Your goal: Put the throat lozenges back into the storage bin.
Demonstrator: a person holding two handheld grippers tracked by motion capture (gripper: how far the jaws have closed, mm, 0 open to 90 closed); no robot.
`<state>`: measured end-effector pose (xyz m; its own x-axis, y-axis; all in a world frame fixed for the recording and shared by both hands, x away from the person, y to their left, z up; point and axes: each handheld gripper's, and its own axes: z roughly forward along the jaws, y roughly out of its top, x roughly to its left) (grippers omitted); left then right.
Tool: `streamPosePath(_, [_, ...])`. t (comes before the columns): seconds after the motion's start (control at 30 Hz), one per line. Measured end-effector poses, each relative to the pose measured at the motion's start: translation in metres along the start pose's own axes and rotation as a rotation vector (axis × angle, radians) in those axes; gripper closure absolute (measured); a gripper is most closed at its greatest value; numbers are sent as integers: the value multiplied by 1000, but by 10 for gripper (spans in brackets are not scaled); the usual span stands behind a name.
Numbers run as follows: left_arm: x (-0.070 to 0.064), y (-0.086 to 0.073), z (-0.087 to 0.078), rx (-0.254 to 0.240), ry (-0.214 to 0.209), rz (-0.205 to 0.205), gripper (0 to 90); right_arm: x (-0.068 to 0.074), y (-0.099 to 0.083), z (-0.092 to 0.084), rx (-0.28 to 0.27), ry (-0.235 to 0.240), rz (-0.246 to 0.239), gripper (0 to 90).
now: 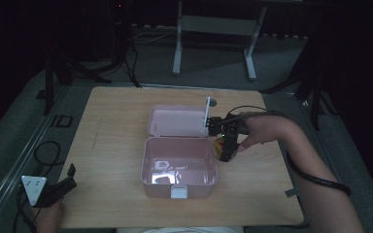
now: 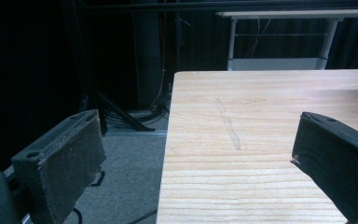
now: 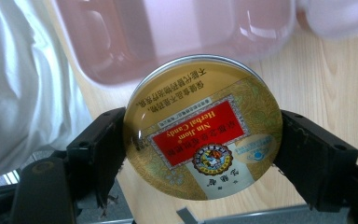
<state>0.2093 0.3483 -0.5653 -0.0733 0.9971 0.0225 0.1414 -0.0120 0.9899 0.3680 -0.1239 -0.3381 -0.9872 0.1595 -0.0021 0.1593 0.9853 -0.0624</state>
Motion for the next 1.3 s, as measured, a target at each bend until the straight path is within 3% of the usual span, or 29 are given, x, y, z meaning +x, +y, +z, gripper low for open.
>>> streamPosePath(0.43, [0, 0, 0, -1, -4, -2, 25, 16, 43, 8, -14, 25, -94, 200])
streamPosePath(1.3, [1, 0, 0, 3, -16, -7, 25, 15, 62, 98, 28, 99, -201, 200])
